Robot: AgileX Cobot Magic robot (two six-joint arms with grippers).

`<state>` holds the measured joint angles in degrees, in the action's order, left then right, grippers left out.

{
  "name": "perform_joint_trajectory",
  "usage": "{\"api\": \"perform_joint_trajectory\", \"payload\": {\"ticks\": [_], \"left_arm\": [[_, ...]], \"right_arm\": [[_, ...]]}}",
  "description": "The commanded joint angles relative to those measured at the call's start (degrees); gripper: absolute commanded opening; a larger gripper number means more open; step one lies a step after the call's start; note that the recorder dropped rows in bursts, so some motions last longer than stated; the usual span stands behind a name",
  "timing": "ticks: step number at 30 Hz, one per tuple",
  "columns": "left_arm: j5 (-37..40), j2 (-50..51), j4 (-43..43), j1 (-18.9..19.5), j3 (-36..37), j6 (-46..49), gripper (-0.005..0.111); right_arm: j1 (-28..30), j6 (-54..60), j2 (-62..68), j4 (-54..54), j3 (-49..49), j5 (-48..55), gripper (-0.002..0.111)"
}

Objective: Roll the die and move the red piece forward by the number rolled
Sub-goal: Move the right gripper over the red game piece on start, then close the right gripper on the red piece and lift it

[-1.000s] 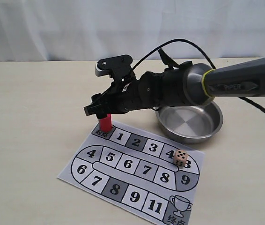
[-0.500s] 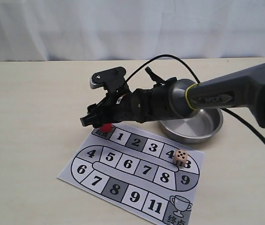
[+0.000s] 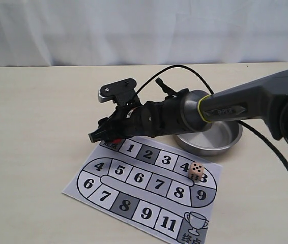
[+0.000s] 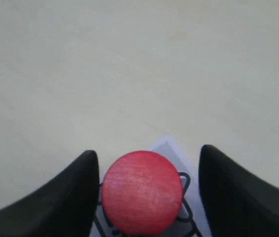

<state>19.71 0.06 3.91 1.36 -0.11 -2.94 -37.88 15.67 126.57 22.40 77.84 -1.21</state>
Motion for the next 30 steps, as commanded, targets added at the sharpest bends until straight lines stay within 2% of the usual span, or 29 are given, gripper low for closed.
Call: {"api": "perform_joint_trajectory", "payload": {"ticks": [1,5,6,21,30], "left_arm": [[-0.7,-0.1,0.0,0.0,0.1,-0.3,0.0],[-0.7,-0.1,0.0,0.0,0.1,-0.3,0.0],[-0.7,-0.1,0.0,0.0,0.1,-0.3,0.0],[-0.7,-0.1,0.0,0.0,0.1,-0.3,0.0],[-0.7,-0.1,0.0,0.0,0.1,-0.3,0.0]], "right_arm": [[0.0,0.5,-0.1,-0.4,0.2,0.7,0.033],[0.0,0.5,-0.8,-0.4,0.2,1.2,0.007],[0.0,0.5,-1.2,-0.4,0.2,1.2,0.004],[3.9,0.5,-7.0,-2.3,0.2,15.6,0.004],[3.7,0.5,-2.9,-2.9,0.0,17.1,0.004]]}}
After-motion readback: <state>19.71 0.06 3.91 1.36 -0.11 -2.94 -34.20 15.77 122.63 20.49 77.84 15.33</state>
